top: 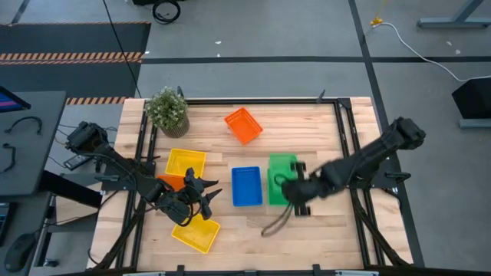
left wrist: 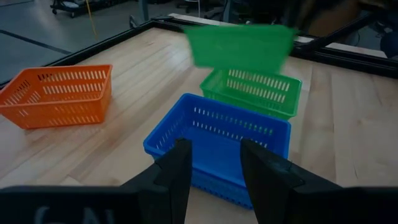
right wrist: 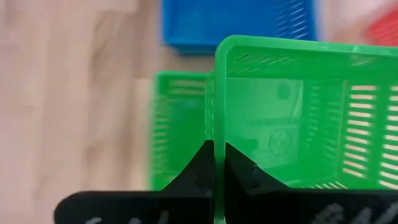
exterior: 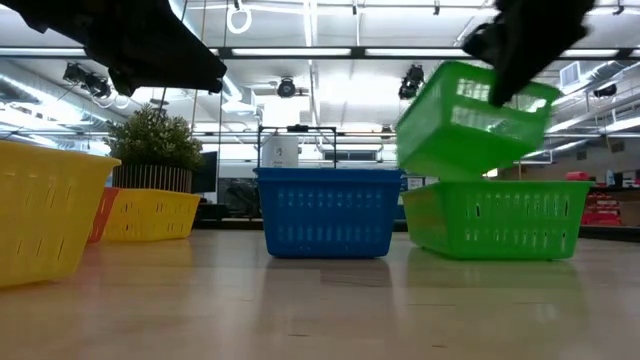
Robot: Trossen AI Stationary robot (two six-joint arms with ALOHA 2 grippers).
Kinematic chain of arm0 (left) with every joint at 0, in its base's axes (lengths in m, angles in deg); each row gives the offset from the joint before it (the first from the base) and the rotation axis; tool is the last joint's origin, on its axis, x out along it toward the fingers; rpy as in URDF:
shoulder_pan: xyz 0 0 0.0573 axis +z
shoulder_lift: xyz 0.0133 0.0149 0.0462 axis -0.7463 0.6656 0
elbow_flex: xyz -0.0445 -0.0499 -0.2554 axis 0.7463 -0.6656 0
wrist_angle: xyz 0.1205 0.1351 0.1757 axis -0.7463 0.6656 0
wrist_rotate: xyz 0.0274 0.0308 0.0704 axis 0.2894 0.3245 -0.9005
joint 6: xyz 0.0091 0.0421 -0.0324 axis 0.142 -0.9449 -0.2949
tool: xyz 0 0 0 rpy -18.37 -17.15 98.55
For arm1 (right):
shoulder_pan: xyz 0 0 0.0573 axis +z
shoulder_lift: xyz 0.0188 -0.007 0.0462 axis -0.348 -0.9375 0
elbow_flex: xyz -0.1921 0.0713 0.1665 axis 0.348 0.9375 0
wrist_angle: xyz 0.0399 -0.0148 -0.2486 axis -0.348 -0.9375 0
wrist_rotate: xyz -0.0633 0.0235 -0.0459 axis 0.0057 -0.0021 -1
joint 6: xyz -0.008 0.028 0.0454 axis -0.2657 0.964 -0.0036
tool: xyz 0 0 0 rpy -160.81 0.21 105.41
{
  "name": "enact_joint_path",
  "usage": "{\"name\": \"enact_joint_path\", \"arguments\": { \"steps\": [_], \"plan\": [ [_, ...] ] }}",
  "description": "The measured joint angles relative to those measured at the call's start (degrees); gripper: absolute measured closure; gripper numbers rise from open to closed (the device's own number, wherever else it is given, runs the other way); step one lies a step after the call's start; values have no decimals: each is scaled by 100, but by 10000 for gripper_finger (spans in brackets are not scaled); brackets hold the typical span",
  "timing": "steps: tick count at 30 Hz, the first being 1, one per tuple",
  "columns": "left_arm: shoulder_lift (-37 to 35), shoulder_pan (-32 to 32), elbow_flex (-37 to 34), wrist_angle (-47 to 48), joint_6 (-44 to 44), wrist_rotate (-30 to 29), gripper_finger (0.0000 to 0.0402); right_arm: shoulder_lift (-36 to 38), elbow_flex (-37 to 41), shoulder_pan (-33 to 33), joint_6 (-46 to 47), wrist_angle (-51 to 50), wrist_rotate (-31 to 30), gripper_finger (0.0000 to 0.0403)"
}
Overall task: Stack baskets by color
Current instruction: Stack the top green bin on top of the bottom green bin, then move the bottom orange bin to the right of the blue bin
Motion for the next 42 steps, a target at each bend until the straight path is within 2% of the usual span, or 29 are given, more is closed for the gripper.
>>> {"name": "enact_joint_path", "arguments": {
  "steps": [5,10,14,17,22,26,30,33,37,42],
  "plan": [
    [0,4,0,0,-2,0,260,-767,-433,505,729,-137,-132,396],
    [0,2,0,-3,-2,0,260,-1318,-918,489,930,-536,-269,395],
    [2,2,0,-3,-2,0,260,-1551,-1088,376,953,-763,-197,394],
    [2,2,0,-3,-1,0,260,-1631,-1086,306,927,-774,95,393],
    [2,2,0,-5,0,0,260,-1730,-1083,257,741,-774,264,370],
    [2,2,0,-5,0,0,260,-1736,-1083,263,608,-716,260,329],
    [2,2,0,-5,-2,0,260,-1636,-1083,270,413,-720,-141,279],
    [2,2,0,-5,0,0,260,-1391,-1083,349,144,-696,-209,253],
    [2,1,0,0,-2,0,260,-948,-966,556,-493,-374,-353,244],
    [2,0,0,0,-2,0,260,-273,-14,732,-980,1257,-617,251]
  ]
}}
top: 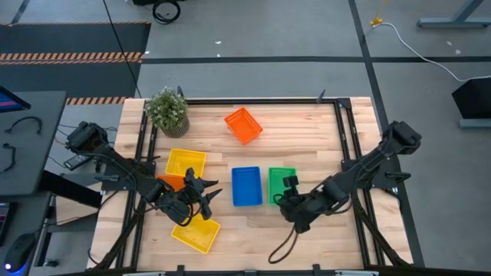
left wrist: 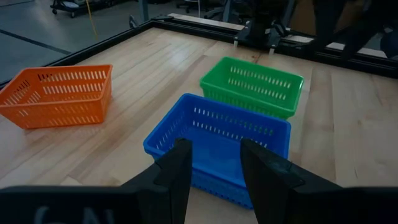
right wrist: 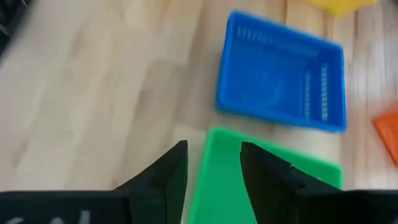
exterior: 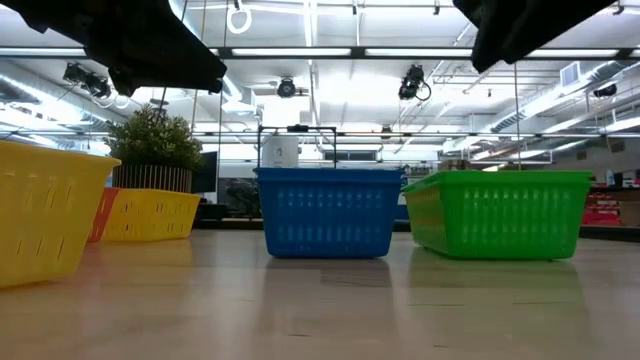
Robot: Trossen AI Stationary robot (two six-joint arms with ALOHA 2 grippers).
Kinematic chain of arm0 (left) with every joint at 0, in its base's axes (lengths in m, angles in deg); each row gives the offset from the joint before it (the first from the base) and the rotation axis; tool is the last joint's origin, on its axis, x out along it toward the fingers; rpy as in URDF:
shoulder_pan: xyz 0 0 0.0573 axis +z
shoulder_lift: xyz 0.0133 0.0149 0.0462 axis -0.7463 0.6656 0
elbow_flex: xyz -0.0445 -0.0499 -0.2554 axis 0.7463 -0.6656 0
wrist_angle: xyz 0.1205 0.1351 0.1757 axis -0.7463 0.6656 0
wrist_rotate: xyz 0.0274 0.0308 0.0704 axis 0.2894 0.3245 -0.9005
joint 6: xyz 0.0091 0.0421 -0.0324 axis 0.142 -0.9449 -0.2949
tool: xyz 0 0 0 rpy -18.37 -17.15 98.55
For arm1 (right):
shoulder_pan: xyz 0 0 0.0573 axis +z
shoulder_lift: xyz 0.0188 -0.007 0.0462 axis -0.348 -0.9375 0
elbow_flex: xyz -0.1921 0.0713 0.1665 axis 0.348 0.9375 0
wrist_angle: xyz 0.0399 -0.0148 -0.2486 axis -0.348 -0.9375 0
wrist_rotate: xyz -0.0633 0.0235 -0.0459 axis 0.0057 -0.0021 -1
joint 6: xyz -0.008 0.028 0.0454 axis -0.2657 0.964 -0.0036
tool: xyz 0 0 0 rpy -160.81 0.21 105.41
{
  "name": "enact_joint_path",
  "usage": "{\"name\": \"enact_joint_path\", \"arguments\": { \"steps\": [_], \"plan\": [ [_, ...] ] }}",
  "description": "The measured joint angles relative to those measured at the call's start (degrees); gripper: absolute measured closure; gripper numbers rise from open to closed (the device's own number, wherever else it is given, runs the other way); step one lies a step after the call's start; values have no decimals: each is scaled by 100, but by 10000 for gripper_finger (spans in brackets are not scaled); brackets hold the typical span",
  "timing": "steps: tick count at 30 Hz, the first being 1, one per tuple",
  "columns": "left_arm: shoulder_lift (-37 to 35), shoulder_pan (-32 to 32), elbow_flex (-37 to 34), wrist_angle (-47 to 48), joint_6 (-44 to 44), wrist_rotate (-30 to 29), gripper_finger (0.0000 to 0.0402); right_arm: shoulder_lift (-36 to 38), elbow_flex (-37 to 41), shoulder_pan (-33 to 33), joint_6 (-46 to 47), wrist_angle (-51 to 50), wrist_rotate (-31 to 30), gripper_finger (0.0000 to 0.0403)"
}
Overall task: Stack baskets by color
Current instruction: Move the bottom orange bin to the right of the blue bin
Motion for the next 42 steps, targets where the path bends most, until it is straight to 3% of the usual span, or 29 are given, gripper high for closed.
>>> {"name": "enact_joint_path", "arguments": {
  "steps": [3,8,12,15,23,26,30,34,36,39,42],
  "plan": [
    [0,0,0,2,-2,0,260,317,897,51,17,1553,-42,254],
    [0,0,0,2,0,0,260,400,2419,62,215,5122,-126,254],
    [0,24,0,-23,3,0,260,113,3193,67,25,7747,-429,254],
    [0,68,0,-86,36,0,260,-12,3469,67,-345,8820,-453,254],
    [-50,416,25,-94,617,64,260,400,3514,92,-701,8385,-747,254],
    [-117,724,262,207,457,757,260,730,3514,179,-653,7702,-1079,254],
    [-104,995,1157,2210,518,1760,260,1134,3514,291,-459,6820,-1413,254],
    [77,1121,2404,5195,1989,2622,260,1271,3514,335,-320,6513,-1485,254],
    [165,1056,2830,6177,2749,3017,260,1221,3514,333,-318,6514,-1484,254],
    [219,747,2963,6789,3521,3352,260,1074,3512,334,-315,6509,-1484,254],
    [219,356,2805,6787,4205,3533,259,873,3512,344,-316,6566,-1482,254]
  ]
}}
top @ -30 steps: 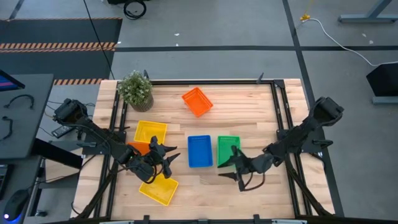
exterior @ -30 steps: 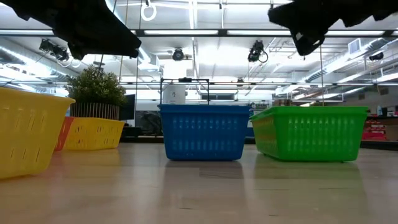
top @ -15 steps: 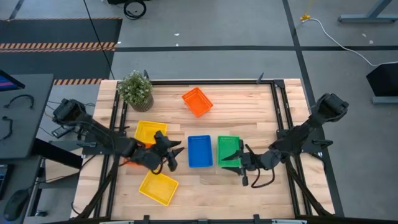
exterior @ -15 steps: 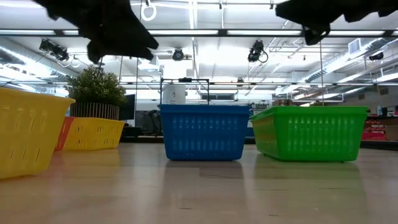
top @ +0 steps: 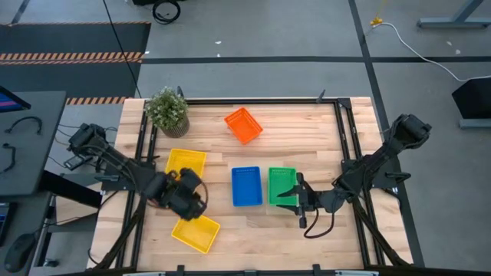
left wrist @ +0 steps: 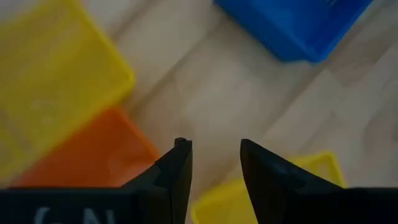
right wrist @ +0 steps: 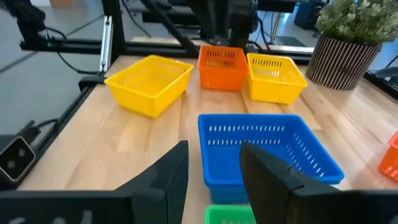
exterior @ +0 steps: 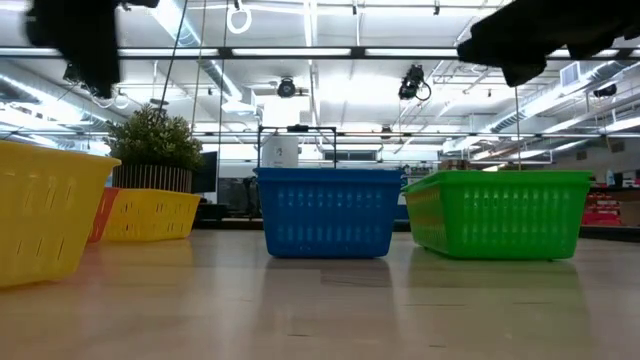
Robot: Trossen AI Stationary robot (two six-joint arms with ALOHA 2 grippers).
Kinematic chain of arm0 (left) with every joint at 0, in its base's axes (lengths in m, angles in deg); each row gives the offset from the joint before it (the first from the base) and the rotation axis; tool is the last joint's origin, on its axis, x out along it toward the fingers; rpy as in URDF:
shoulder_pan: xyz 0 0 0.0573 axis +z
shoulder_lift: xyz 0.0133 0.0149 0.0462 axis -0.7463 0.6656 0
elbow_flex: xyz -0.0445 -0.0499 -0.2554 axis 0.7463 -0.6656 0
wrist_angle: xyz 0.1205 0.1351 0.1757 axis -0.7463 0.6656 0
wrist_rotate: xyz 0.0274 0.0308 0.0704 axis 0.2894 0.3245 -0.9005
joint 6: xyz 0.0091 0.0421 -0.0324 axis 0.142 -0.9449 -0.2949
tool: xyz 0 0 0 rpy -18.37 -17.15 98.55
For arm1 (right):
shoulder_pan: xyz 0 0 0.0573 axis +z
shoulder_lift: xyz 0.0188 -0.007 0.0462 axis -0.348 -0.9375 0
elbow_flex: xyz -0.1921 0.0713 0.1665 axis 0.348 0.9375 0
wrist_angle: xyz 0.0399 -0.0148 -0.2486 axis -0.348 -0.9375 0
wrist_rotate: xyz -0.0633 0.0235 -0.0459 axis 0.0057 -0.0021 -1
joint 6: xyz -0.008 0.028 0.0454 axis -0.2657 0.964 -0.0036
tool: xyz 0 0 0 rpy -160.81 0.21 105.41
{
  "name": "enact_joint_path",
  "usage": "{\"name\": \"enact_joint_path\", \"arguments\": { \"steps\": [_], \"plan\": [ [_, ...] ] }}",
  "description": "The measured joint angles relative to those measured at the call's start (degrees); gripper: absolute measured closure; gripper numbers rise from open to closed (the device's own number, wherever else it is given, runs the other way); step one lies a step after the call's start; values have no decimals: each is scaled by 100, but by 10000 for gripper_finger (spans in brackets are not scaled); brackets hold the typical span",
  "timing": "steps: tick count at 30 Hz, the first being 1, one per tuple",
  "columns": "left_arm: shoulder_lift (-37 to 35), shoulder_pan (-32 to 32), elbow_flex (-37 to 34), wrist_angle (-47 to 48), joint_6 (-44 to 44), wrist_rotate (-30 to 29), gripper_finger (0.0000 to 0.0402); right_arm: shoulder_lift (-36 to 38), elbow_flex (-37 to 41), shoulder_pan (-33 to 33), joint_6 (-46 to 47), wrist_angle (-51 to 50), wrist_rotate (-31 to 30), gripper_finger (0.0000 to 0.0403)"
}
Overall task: Stack baskets by color
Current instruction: Move the bottom orange bin to the right of the blue bin
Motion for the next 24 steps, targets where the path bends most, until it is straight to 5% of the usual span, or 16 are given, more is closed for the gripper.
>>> {"name": "enact_joint_path", "arguments": {
  "steps": [10,17,24],
  "plan": [
    [0,-349,-1087,-406,2652,-26,181,-420,0,13,-256,249,0,254],
    [54,109,-1523,-595,2825,297,134,-413,0,9,-622,535,-2,254],
    [458,495,-1688,-1477,2035,792,186,-413,-2,9,-625,550,-1,254]
  ]
}}
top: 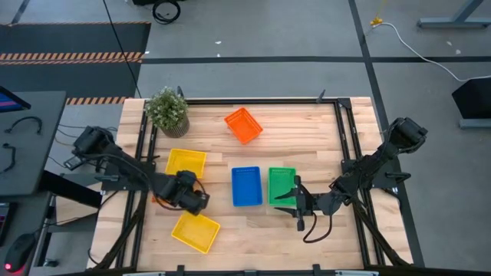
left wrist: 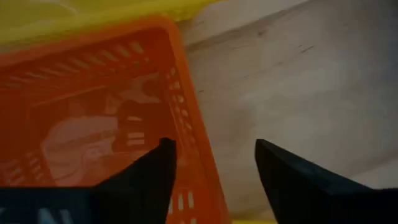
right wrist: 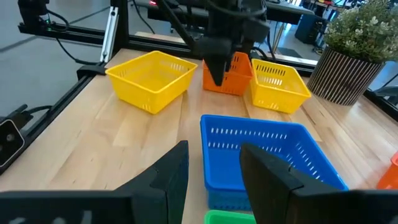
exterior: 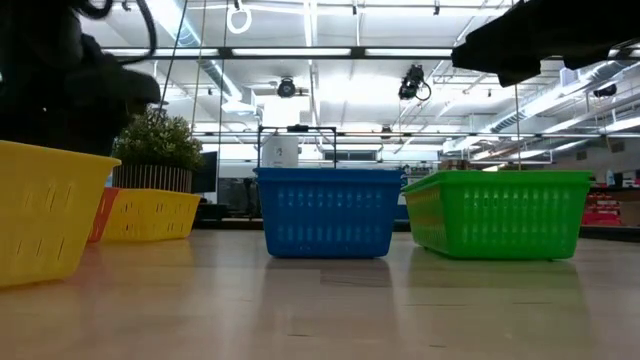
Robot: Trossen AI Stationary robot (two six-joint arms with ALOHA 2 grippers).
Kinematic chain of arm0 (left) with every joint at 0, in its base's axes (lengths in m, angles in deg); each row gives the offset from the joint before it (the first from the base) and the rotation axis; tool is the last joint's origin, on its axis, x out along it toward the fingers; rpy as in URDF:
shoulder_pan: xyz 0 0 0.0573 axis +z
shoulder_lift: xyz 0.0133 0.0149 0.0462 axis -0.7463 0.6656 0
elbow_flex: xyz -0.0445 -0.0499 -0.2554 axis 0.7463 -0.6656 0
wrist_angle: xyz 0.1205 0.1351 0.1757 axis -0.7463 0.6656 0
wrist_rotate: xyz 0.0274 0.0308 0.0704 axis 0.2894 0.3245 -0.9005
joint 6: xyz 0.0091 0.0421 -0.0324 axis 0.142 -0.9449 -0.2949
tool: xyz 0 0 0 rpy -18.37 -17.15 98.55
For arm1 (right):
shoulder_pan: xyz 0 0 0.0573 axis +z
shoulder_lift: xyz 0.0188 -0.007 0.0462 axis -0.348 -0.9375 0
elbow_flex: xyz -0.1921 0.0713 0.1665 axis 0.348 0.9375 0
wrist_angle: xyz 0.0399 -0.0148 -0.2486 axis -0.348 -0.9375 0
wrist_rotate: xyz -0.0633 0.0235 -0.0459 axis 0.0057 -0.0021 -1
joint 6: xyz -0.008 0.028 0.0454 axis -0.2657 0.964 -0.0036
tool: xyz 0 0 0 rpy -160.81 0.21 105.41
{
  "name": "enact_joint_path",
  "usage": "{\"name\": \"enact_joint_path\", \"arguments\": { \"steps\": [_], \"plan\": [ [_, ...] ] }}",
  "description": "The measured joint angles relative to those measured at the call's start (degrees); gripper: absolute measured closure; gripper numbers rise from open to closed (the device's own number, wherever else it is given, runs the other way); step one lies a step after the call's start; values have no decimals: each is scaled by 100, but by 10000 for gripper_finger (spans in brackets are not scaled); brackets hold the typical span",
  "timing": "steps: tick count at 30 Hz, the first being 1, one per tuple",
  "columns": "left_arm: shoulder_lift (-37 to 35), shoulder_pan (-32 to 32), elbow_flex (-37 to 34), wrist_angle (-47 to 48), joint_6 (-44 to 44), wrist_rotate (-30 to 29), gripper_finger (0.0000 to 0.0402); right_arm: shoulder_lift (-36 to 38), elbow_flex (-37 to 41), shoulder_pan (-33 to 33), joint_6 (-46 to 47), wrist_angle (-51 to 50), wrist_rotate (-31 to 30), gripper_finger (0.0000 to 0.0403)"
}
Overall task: Stack baskets by color
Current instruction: Move the bottom orange bin to the right of the blue bin
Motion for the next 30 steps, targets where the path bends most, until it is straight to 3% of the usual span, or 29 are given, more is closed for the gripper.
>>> {"name": "enact_joint_path", "arguments": {
  "steps": [7,11,21,25,30],
  "plan": [
    [213,159,22,-26,-507,664,304,0,0,4,24,24,1,254],
    [192,90,417,313,-838,853,384,0,0,4,20,44,0,254],
    [191,-359,2905,1850,-2070,1239,396,0,0,4,22,44,1,254],
    [274,-511,3687,2338,-3229,594,396,0,0,4,24,44,1,254],
    [323,-518,3647,2387,-5556,-191,396,0,0,4,24,42,1,254]
  ]
}}
